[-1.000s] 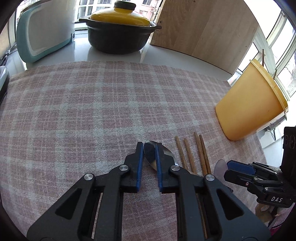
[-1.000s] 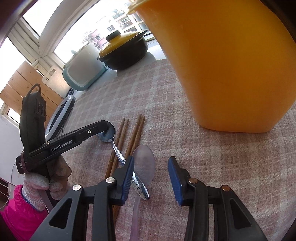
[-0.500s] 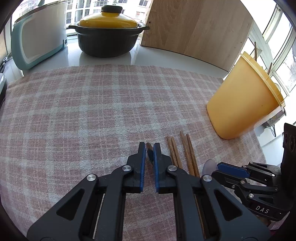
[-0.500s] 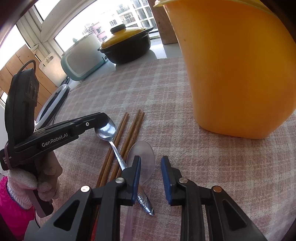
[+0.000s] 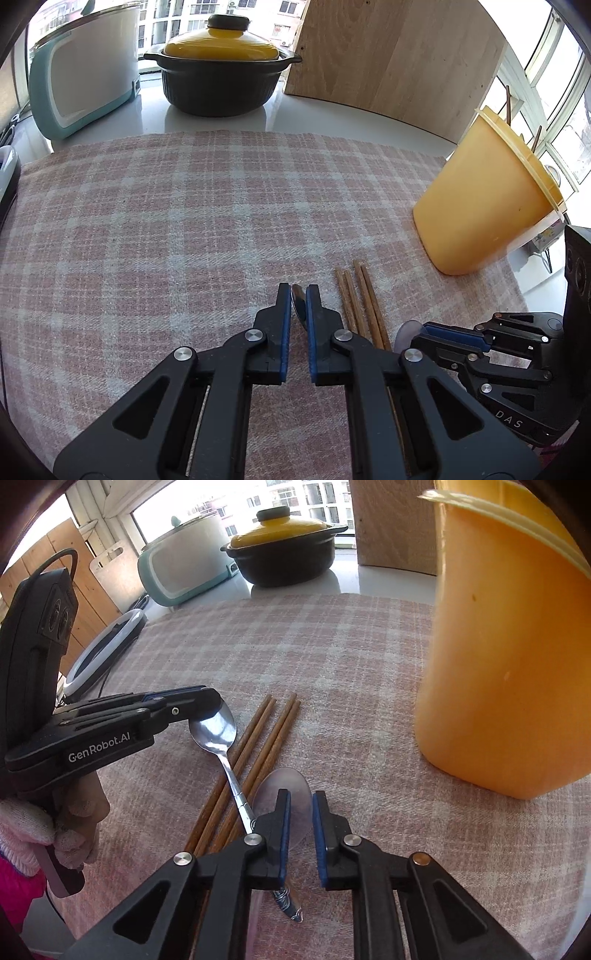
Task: Organize utensils
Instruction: 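Grasp the steel spoon with the left tool while the right tool grasps the clear plastic spoon, then lift and carry the steel spoon with the left tool while the right carries the clear spoon to the container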
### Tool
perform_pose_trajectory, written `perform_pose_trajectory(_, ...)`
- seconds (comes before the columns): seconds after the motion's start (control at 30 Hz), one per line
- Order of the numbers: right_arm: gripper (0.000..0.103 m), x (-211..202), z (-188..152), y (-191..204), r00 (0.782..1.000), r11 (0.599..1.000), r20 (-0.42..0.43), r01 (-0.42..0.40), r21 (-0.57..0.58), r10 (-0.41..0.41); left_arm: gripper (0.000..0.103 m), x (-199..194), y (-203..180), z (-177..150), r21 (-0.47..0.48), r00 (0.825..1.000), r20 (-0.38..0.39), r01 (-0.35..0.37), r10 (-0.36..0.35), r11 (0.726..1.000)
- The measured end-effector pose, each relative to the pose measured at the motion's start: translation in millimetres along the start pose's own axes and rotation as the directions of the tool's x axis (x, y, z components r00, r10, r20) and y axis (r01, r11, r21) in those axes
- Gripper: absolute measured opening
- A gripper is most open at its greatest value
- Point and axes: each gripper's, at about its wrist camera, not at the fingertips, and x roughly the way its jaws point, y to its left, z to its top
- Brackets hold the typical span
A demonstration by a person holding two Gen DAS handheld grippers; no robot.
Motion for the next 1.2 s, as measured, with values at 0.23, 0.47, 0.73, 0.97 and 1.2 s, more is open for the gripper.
perform_pose_trajectory(0.23,0.000,-17,0,-3,0.999,0.999,0.039,-0.018,0.034,0.017,0.004,-14,4,0,-0.008,1.000,0.021,0.005,-0.005,1.000)
perform_pose_trajectory(0.47,0.000,-45,-6,-10,0.995,0.998,0.104,-0.010,0.065,0.004,0.003,-36,-3,4,0.019,0.998,0.063,0.001,-0.003,1.000)
perform_pose_trajectory(0.73,0.000,-78,-12,-23,0.984,0.996,0.176,-0.001,0.094,-0.016,0.000,-49,-13,2,0.045,0.996,0.088,-0.015,0.011,0.999)
perform_pose_trajectory(0.97,0.000,-104,-17,-26,0.971,0.994,0.237,0.018,0.107,-0.043,0.000,-67,-21,2,0.048,0.993,0.118,0.004,-0.010,0.999)
perform_pose_trajectory(1.2,0.000,-130,-22,-26,0.953,0.993,0.294,0.039,0.109,-0.070,0.000,-91,-33,2,0.068,0.986,0.166,0.018,-0.029,0.998)
